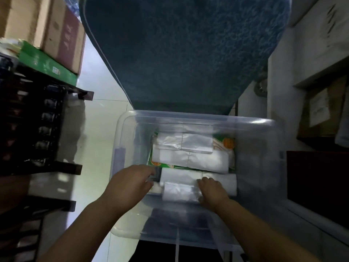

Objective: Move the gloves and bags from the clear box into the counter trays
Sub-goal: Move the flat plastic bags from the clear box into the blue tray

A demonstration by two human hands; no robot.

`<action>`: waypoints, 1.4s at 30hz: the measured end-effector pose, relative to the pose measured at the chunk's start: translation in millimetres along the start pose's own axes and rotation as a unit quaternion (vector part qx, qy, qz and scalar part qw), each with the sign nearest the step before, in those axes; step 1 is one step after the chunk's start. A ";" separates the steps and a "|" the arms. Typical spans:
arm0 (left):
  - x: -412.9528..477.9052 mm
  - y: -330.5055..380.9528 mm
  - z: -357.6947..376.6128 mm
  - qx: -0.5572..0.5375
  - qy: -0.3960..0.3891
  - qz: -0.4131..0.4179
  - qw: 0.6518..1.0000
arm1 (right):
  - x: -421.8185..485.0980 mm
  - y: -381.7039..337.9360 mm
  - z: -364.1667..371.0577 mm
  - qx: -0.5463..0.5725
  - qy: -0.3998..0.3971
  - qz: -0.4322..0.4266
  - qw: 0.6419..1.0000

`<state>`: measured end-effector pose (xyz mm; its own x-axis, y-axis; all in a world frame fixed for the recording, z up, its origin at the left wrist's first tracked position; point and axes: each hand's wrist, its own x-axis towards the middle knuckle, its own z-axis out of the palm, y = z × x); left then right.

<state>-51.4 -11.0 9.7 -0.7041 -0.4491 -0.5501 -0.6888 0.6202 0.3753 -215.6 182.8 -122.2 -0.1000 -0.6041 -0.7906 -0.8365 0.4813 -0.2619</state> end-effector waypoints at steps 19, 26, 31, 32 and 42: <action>17.2 43.7 8.1 -0.618 -0.049 -0.268 0.737 | -40.8 -70.6 -97.0 0.566 0.143 -0.012 0.812; 22.2 7.1 -13.4 -0.565 0.141 -0.306 0.754 | 17.3 -74.1 -94.2 0.483 0.237 0.025 0.842; 9.0 -18.7 -28.2 -0.525 0.191 -0.280 0.781 | 75.3 -46.0 -77.0 0.181 0.248 0.033 0.951; 7.1 -22.5 -27.9 -0.531 0.192 -0.279 0.777 | 86.1 -43.7 -74.7 0.125 0.239 0.023 0.963; -0.2 -37.6 -23.3 -0.540 0.160 -0.266 0.783 | 112.7 -34.5 -85.4 -0.089 0.255 -0.033 0.962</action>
<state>-29.3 -49.2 13.1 -0.1562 -0.7042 -0.6926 -0.5225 -0.5361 0.6630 -244.0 43.8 -155.0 -0.2575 -0.8841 -0.3899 -0.9245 0.3428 -0.1666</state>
